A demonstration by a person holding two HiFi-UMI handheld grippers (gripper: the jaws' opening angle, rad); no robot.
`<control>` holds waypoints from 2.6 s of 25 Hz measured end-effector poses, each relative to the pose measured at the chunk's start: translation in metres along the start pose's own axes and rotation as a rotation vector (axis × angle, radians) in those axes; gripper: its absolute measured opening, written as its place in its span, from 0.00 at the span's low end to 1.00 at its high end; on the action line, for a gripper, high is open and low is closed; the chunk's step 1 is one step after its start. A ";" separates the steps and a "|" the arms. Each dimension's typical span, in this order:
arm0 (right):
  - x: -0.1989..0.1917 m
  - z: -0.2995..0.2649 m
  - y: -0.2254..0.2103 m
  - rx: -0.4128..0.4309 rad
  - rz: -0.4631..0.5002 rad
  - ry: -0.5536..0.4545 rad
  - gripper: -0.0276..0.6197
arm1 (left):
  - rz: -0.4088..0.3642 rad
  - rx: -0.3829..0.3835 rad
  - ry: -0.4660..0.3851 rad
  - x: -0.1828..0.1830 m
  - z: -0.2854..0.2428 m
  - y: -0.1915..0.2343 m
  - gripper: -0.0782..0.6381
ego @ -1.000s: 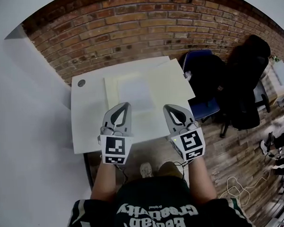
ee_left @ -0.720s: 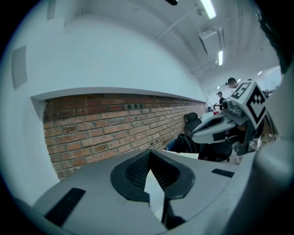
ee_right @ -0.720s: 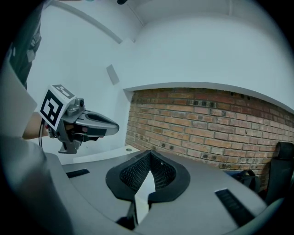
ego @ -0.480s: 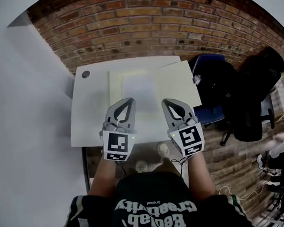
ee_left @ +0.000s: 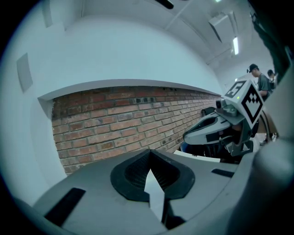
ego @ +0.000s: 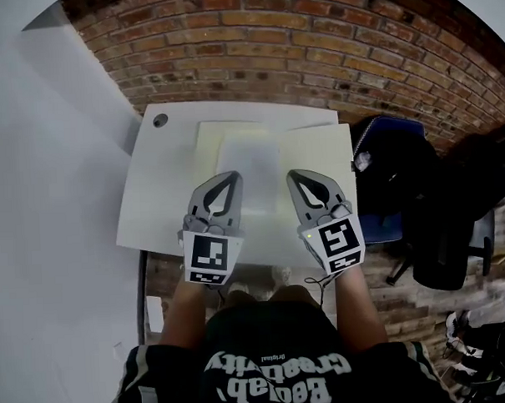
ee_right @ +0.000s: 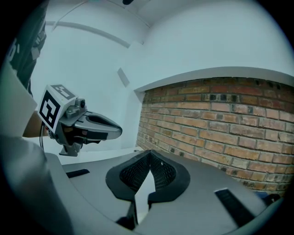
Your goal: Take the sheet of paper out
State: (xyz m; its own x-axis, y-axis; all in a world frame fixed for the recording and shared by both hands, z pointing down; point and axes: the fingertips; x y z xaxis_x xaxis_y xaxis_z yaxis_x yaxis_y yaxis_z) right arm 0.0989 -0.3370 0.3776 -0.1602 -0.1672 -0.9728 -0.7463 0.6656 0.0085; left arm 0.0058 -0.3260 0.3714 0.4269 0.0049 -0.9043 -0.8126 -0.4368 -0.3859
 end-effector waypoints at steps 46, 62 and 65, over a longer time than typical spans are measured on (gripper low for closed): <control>-0.223 -0.040 0.030 0.401 0.662 0.364 0.37 | 0.074 0.126 0.209 -0.079 -0.022 -0.043 0.11; -0.274 -0.077 0.035 0.315 0.796 0.420 0.38 | 0.123 0.160 0.245 -0.109 -0.004 -0.019 0.11; -0.269 -0.086 0.031 0.266 0.818 0.387 0.38 | 0.130 0.161 0.251 -0.114 -0.003 -0.015 0.11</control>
State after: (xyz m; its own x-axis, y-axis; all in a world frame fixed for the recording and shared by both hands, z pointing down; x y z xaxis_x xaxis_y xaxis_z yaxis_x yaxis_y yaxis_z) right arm 0.0633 -0.3339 0.6595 -0.8086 0.2271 -0.5427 -0.1428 0.8192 0.5555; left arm -0.0297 -0.3233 0.4810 0.3832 -0.2724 -0.8826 -0.9107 -0.2709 -0.3118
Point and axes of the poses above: the fingertips, and each gripper's own axes: z backward along the fingers, y to its left, x out of its top, and after that the axes turned 11 degrees about -z, right-handed
